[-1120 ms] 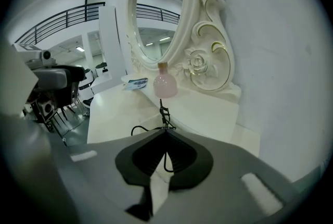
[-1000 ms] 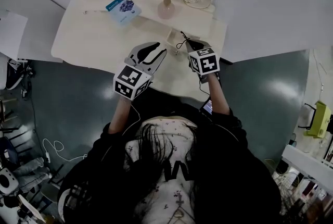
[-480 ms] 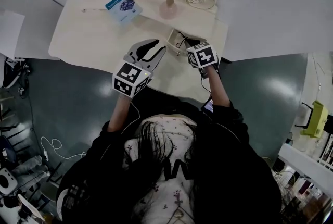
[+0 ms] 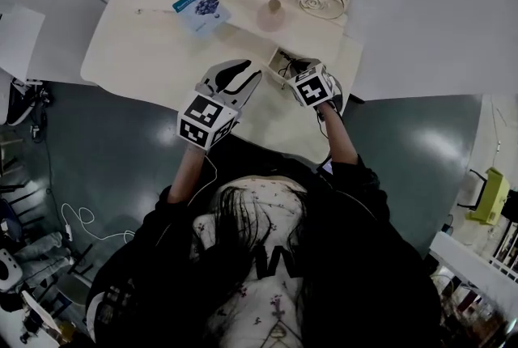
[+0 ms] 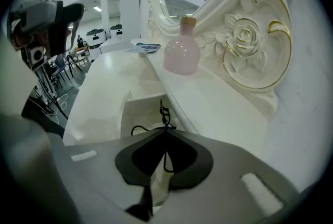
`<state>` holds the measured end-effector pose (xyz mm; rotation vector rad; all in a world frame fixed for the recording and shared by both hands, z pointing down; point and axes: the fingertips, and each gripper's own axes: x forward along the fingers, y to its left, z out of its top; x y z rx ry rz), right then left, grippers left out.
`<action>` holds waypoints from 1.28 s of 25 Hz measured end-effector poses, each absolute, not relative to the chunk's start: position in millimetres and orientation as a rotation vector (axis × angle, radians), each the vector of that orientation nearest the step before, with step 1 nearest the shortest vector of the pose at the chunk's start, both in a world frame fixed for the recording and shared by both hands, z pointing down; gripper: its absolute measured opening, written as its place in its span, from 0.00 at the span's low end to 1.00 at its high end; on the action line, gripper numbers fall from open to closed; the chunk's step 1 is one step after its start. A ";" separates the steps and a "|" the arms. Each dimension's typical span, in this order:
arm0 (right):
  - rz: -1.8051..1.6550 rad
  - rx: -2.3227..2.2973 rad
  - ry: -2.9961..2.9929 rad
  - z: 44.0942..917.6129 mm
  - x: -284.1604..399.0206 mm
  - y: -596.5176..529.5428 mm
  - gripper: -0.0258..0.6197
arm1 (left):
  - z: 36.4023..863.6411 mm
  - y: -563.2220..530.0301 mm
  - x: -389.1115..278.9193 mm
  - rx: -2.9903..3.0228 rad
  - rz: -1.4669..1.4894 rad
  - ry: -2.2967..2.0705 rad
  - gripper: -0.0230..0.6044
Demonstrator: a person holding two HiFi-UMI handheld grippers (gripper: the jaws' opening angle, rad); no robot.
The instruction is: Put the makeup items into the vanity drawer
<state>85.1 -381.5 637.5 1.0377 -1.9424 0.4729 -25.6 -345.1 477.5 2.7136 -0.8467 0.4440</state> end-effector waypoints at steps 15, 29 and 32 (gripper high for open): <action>0.415 1.080 -1.938 635.4 83.0 -381.2 0.12 | 475.0 -338.9 -25.6 2.718 0.450 -0.859 0.22; 0.513 1.253 -2.037 605.4 93.0 -385.4 0.13 | 473.9 -329.9 -28.1 2.725 0.452 -0.877 0.22; 0.552 1.307 -2.077 592.3 95.5 -382.0 0.13 | 473.5 -326.4 -26.9 2.729 0.453 -0.878 0.22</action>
